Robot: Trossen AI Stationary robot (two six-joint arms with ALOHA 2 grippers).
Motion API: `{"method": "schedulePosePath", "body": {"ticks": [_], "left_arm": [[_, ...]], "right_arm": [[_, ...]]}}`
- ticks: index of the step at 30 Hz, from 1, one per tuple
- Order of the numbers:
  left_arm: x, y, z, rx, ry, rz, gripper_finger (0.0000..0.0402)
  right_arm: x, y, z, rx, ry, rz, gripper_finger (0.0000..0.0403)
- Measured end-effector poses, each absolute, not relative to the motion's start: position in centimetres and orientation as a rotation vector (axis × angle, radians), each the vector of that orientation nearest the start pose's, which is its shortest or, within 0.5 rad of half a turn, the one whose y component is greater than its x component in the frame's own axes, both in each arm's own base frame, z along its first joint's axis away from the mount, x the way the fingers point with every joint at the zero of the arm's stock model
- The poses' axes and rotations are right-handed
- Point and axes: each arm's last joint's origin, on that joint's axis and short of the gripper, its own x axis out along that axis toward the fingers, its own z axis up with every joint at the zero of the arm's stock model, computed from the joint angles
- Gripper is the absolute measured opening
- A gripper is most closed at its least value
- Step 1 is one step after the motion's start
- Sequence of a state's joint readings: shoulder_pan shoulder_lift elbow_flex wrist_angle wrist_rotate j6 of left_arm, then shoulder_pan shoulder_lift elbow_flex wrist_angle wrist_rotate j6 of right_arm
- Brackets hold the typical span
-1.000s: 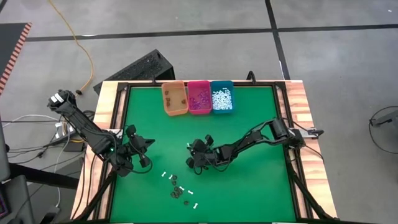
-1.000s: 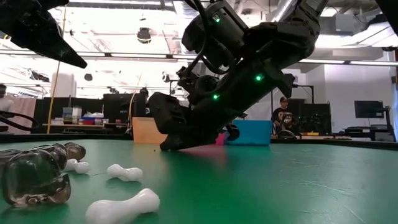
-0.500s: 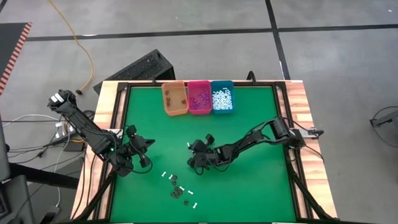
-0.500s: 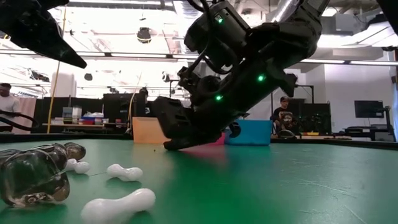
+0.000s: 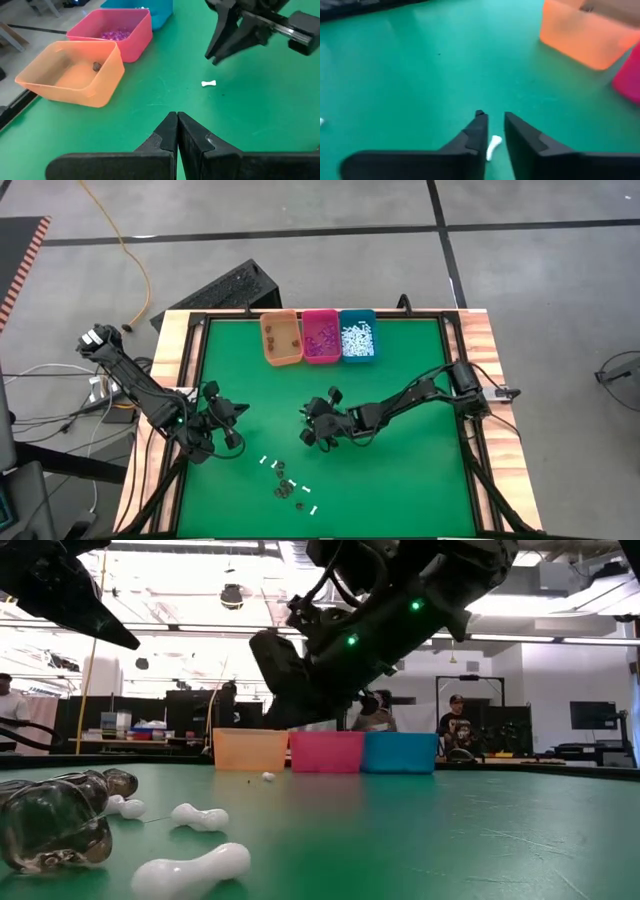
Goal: Sort Halloween decoration
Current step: Put the white bone toy into the blue bin
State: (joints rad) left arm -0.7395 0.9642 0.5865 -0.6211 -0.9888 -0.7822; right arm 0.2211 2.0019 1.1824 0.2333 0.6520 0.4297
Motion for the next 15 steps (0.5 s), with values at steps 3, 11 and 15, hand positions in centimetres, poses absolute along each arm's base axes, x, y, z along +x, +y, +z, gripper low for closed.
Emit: {"method": "schedulePosePath", "body": {"ticks": [3,11,15], "left_arm": [[13.8,-9.3,21.6,0.012,0.493,0.454,0.0],[13.8,-9.3,21.6,0.013,0.492,0.455,0.0],[13.8,-9.3,21.6,0.014,0.492,0.455,0.0]], "right_arm": [[41.2,7.2,14.8,0.221,0.435,-0.534,0.0129],[42.0,6.4,12.6,0.249,0.429,-0.562,0.0203],[42.6,6.6,10.5,0.261,0.439,-0.552,0.0201]]}}
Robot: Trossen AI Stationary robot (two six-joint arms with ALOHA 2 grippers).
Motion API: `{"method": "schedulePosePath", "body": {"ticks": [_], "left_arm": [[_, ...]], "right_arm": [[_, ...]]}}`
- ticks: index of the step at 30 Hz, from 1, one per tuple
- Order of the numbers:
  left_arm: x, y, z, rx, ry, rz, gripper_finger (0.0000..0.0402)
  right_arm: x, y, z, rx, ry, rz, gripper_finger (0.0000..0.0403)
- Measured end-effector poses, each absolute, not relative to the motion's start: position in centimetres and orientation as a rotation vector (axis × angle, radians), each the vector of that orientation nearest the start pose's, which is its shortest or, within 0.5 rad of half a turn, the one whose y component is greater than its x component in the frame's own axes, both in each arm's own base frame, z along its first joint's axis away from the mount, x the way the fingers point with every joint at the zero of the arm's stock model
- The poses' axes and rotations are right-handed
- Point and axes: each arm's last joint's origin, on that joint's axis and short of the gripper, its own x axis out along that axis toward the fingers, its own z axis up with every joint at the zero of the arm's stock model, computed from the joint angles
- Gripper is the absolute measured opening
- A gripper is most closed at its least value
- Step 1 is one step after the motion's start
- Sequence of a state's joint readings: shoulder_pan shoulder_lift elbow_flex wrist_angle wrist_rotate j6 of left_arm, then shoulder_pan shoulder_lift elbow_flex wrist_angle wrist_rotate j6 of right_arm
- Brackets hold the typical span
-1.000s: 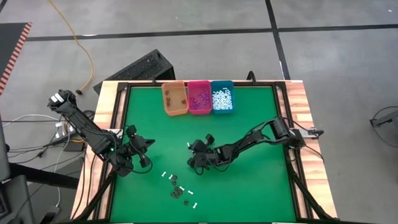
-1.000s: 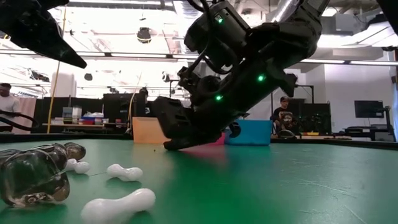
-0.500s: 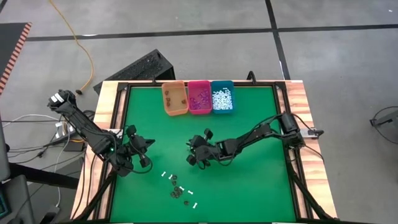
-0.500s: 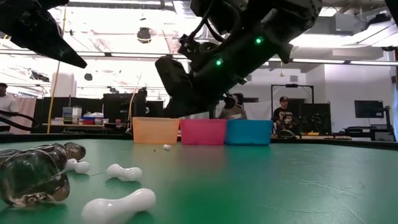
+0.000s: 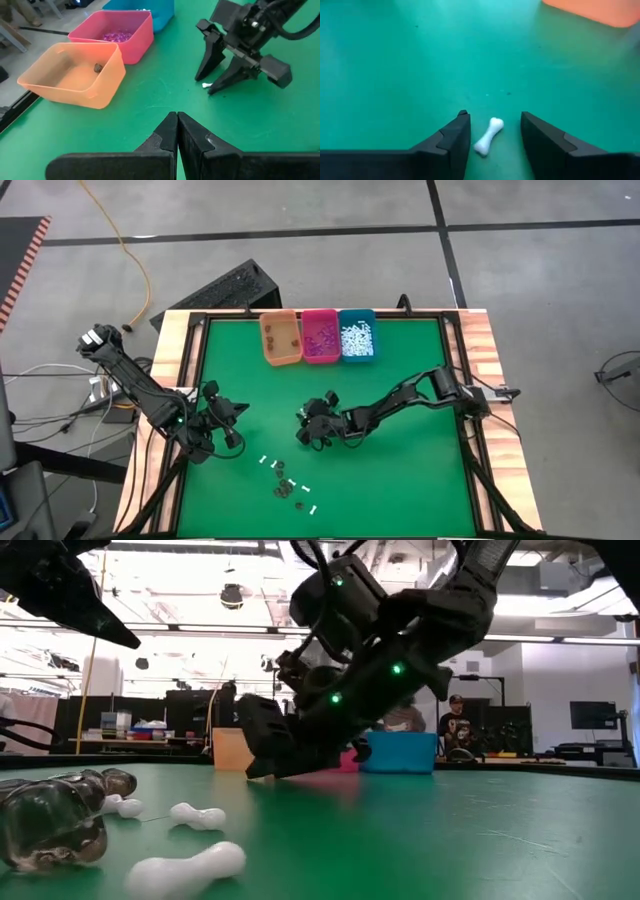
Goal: Sort Halloween decoration
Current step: Put the white bone toy into the blue bin
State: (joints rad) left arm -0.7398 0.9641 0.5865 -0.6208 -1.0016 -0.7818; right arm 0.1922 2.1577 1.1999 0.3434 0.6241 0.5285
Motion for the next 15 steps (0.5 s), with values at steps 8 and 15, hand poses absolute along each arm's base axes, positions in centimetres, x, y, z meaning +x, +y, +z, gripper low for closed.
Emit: {"method": "schedulePosePath", "body": {"ticks": [8,15], "left_arm": [[13.8,-9.3,21.5,0.017,0.495,0.456,0.0],[13.8,-9.3,21.5,0.015,0.495,0.455,0.0]], "right_arm": [[43.0,6.6,9.5,0.296,0.498,-0.59,0.0136],[42.8,6.8,9.2,0.275,0.534,-0.576,0.0016]]}}
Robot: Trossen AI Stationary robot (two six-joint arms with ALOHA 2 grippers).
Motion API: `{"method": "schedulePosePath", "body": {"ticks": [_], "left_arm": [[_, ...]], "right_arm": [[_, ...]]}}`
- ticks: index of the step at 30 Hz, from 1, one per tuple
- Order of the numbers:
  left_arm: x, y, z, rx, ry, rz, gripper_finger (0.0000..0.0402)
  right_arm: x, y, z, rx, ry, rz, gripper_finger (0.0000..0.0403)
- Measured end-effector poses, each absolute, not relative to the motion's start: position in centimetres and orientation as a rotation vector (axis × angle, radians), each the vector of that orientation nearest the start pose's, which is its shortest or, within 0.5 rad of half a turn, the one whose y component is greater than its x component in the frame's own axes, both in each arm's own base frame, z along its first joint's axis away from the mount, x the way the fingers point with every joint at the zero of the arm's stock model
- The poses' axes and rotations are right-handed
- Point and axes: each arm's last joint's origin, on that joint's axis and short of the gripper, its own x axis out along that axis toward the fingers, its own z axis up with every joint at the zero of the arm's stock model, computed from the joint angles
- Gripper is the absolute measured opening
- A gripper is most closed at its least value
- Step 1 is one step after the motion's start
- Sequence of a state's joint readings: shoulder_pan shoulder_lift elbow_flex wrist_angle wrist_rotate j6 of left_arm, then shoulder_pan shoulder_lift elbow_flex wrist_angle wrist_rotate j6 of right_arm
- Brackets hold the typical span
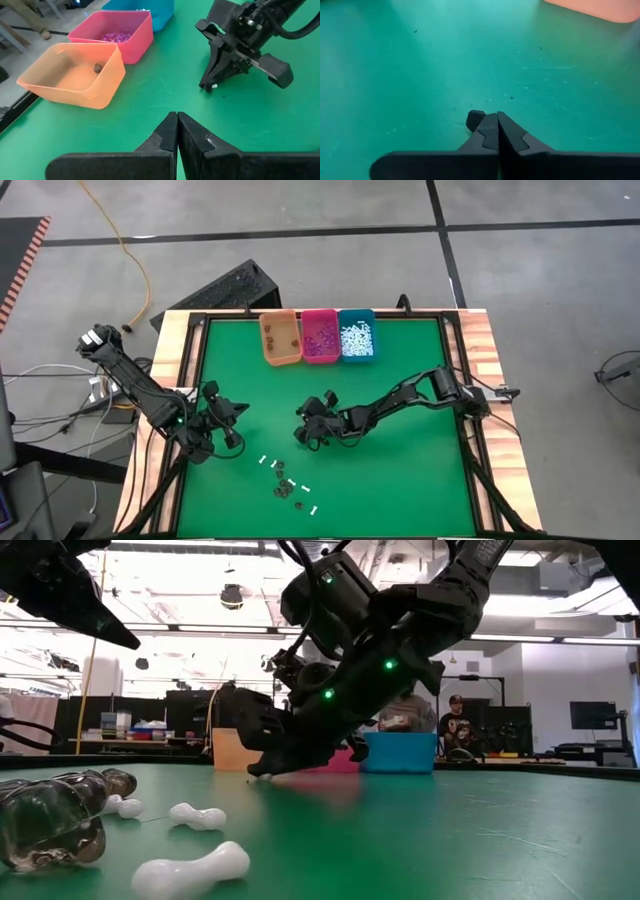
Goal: Sort Halloween decoration
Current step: Put the white bone toy into the blue bin
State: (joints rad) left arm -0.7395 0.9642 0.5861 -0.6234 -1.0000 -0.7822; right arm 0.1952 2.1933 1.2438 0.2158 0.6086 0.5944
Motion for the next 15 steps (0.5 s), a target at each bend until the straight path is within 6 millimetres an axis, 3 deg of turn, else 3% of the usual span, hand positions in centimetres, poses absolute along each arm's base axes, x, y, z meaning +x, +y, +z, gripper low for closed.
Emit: {"method": "schedulePosePath", "body": {"ticks": [7,15], "left_arm": [[13.8,-9.3,21.5,0.007,0.513,0.437,0.0],[13.8,-9.4,21.5,-0.001,0.526,0.424,0.0]], "right_arm": [[42.9,6.8,9.8,0.285,0.515,-0.575,0.0023],[42.4,6.7,12.4,0.215,0.511,-0.554,0.0016]]}}
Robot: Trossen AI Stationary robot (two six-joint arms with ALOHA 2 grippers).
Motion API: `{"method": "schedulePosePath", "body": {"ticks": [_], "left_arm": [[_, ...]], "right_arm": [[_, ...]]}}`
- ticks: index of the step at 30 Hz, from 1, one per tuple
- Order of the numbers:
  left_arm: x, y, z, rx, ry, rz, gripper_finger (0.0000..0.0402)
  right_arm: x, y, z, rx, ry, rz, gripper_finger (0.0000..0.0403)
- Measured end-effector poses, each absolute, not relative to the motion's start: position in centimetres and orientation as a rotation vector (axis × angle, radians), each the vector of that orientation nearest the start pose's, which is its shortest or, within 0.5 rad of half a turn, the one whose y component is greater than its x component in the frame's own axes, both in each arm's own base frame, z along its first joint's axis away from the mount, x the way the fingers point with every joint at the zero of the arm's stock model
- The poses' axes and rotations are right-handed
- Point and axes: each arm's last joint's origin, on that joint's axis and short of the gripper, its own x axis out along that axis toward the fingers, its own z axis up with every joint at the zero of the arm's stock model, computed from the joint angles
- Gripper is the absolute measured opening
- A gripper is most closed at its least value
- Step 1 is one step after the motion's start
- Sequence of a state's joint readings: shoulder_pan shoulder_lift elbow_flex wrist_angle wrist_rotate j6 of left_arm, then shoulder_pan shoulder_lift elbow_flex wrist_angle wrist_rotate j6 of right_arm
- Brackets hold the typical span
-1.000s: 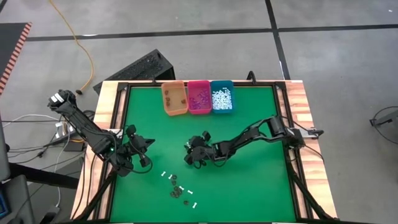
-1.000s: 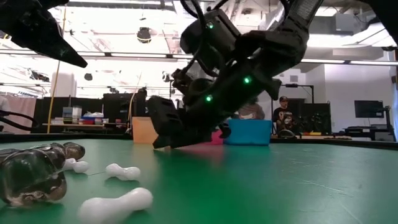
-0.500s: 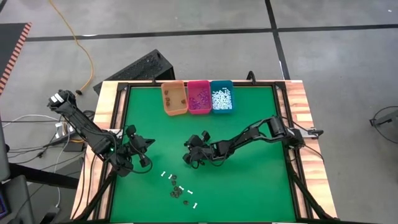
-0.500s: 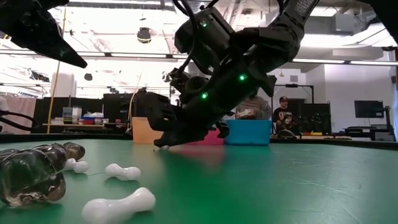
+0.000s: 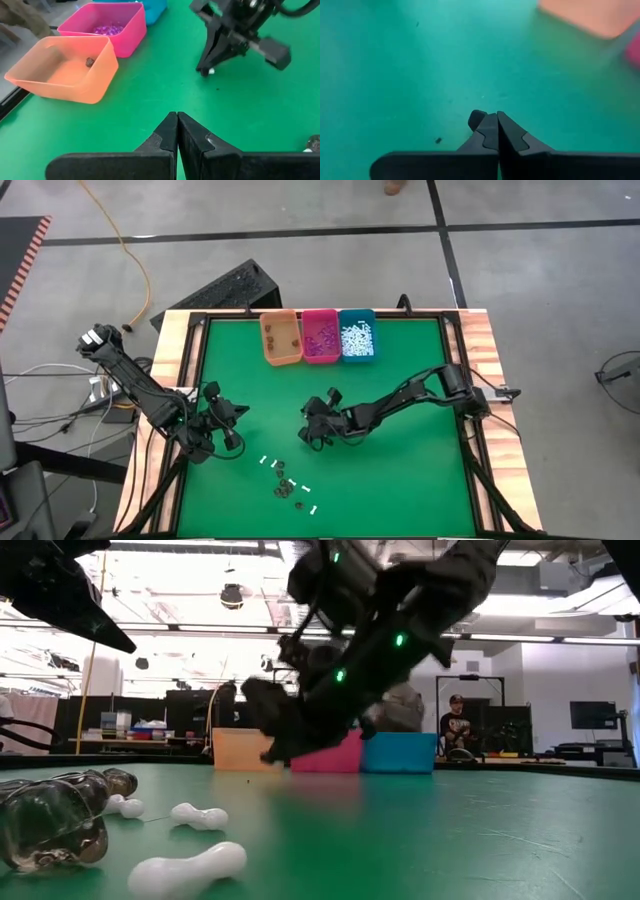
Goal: Sort Halloween decoration
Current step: Put the white bone toy into the blue bin
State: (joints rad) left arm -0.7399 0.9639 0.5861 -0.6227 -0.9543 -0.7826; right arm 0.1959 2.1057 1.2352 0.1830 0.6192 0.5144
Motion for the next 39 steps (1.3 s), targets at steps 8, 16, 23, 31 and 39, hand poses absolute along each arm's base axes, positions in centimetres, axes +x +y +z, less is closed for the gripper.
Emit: {"method": "schedulePosePath", "body": {"ticks": [8,16,23,31,39], "left_arm": [[13.8,-9.4,21.5,0.001,0.526,0.425,0.0],[13.8,-9.4,21.5,0.0,0.525,0.425,0.0],[13.8,-9.4,21.5,0.001,0.525,0.426,0.0],[13.7,-9.3,21.5,0.018,0.514,0.445,0.0],[13.7,-9.2,21.5,0.011,0.514,0.447,0.0]], "right_arm": [[41.1,5.0,17.0,0.066,0.521,-0.647,0.0017],[38.0,-1.9,22.1,-0.048,0.58,-0.793,0.0017],[32.4,-9.8,23.7,0.025,0.662,-0.931,0.002],[30.1,-15.3,22.2,0.261,0.719,-0.765,0.0095],[30.9,-14.1,23.1,0.293,0.653,-0.616,0.0161]]}}
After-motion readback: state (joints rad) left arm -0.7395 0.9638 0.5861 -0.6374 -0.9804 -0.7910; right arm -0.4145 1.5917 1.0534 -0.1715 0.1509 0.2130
